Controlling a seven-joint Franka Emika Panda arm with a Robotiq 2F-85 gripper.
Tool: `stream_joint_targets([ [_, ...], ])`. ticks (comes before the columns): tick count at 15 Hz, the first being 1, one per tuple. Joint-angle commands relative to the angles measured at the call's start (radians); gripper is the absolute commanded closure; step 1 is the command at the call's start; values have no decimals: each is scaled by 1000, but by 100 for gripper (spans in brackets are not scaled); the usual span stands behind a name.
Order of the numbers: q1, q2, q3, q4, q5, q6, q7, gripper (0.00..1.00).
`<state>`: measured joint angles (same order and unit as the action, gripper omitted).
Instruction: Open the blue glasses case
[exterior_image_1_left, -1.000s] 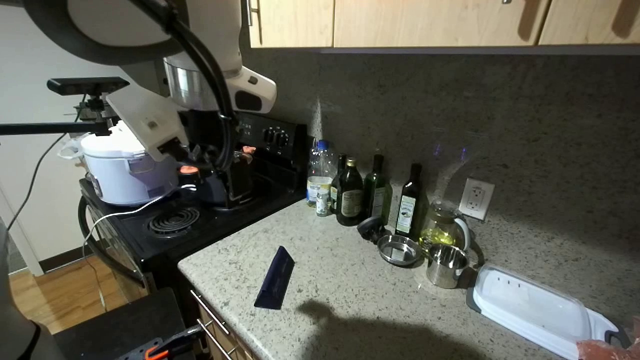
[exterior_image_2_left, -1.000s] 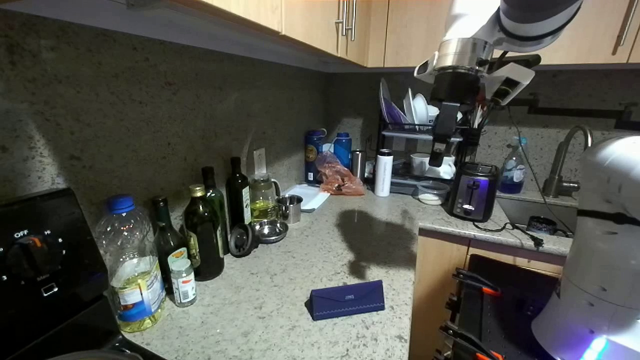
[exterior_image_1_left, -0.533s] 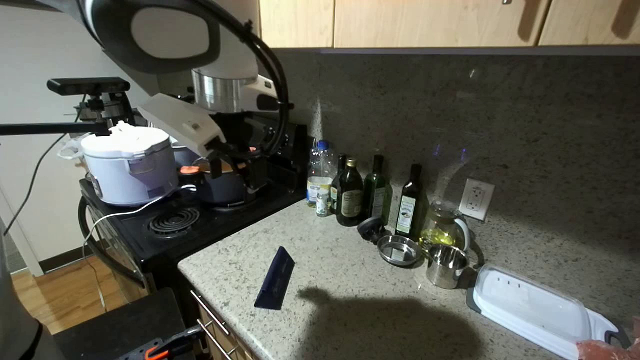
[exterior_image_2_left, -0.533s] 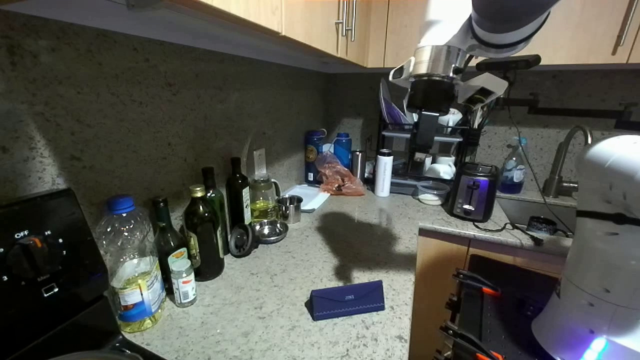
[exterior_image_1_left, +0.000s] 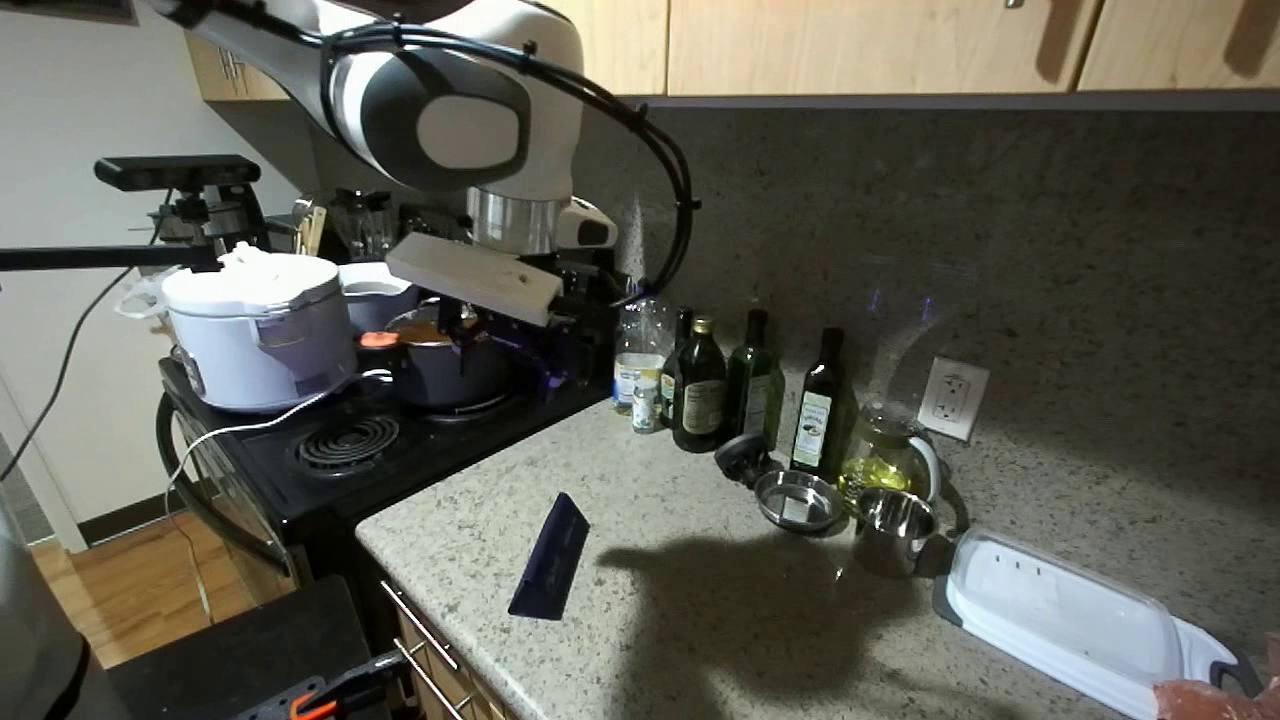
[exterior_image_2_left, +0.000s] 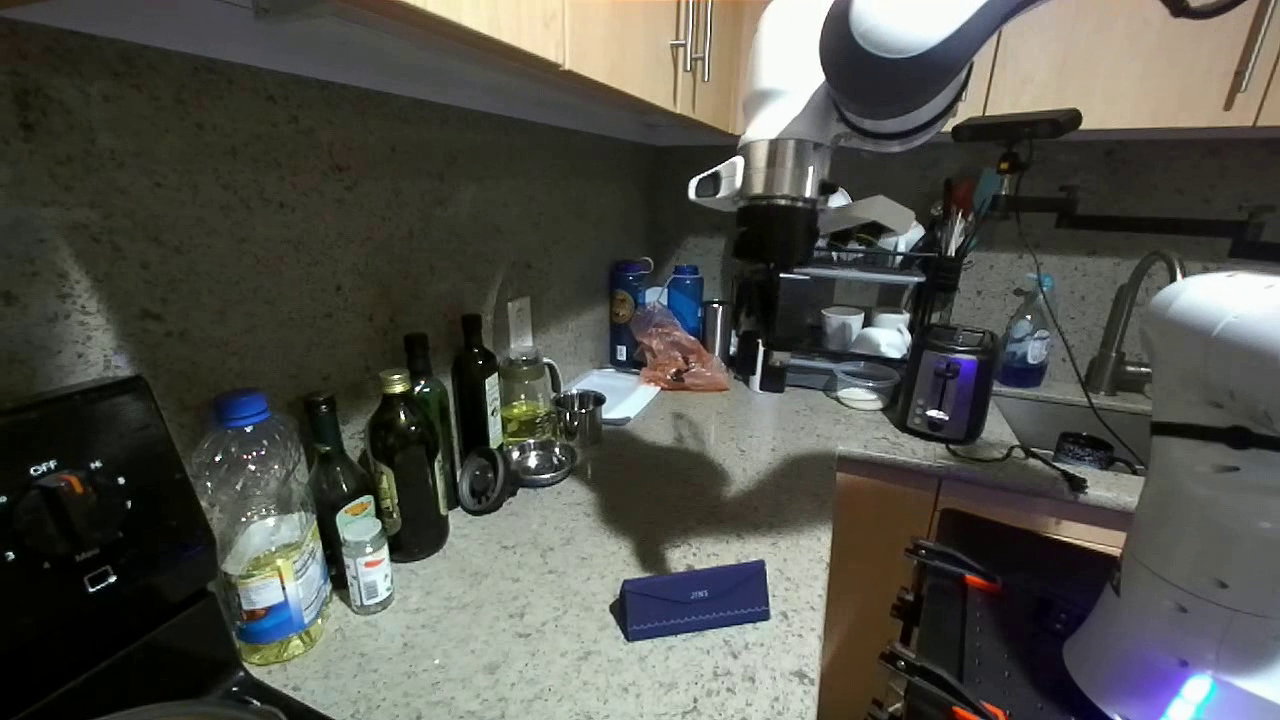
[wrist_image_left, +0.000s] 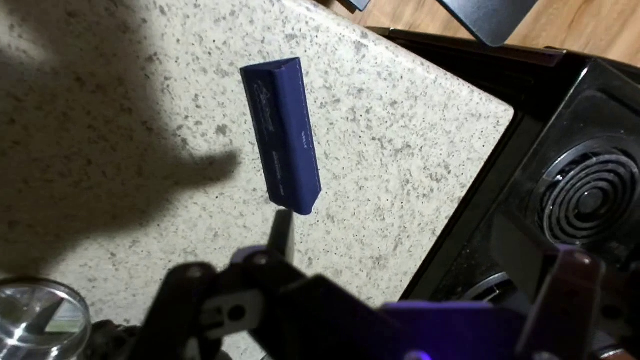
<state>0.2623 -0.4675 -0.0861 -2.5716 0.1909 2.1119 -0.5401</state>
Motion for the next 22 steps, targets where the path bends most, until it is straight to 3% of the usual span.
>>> stream_joint_targets([
  [1, 5, 151, 8, 92, 9, 36, -126, 0],
  [8, -28, 290, 54, 134, 14, 208, -245, 0],
  [16, -47, 304, 79, 125, 7, 211, -238, 0],
  [22, -29, 392, 149, 70, 52, 363, -246, 0],
])
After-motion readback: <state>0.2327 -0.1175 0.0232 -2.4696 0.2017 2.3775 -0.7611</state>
